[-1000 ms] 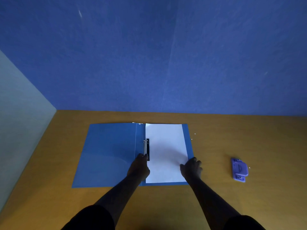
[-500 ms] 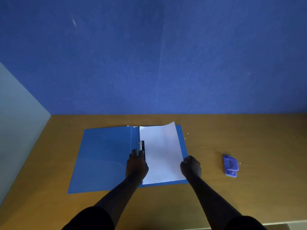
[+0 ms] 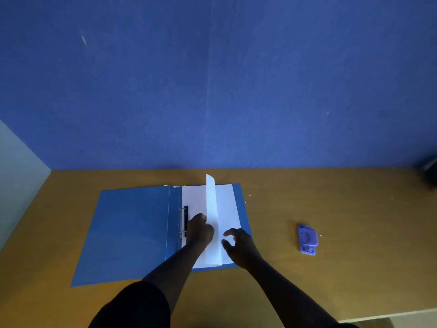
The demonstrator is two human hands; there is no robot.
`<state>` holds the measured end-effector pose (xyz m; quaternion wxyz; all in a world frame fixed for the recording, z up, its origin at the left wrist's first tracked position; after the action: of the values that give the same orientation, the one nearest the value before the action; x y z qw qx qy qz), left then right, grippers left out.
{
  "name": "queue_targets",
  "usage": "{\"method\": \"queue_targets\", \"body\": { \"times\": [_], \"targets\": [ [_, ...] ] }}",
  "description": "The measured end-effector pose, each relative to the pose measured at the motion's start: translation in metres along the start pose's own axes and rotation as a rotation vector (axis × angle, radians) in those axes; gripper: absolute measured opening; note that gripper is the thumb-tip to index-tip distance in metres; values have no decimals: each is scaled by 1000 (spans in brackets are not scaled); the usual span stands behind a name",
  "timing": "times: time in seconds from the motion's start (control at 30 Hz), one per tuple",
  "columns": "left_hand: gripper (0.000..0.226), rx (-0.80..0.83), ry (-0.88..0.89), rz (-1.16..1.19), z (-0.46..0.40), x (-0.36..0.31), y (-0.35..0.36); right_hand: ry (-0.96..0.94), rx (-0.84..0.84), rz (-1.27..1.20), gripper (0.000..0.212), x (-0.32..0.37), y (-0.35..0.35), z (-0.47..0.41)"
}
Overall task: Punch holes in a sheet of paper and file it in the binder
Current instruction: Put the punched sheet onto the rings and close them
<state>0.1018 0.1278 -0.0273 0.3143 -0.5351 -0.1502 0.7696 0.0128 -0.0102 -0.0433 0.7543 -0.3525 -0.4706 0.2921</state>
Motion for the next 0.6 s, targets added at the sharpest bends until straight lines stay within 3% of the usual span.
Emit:
{"method": "queue_targets", "body": {
  "times": [0.17, 0.33, 0.6],
  "targets": [
    [36, -103, -26, 62, -3, 13, -31, 297, -74, 86, 39, -39, -3, -7],
    [28, -196, -29, 42, -3, 33, -60, 425, -56, 52, 42, -43, 14, -11],
    [37, -235, 28, 118, 3, 54, -84, 526, -128, -32, 6, -48, 0, -11]
  ]
}}
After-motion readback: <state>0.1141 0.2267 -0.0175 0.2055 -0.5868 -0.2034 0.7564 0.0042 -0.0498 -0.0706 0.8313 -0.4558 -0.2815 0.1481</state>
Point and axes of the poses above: each hand's wrist, its own z-axis away from the middle knuckle, its own y-axis out of the palm, x = y × z, the point moved 7 cm from there along -z, towards the middle knuckle, and after that the axes turned 7 degrees about z, right-handed, at the moved point
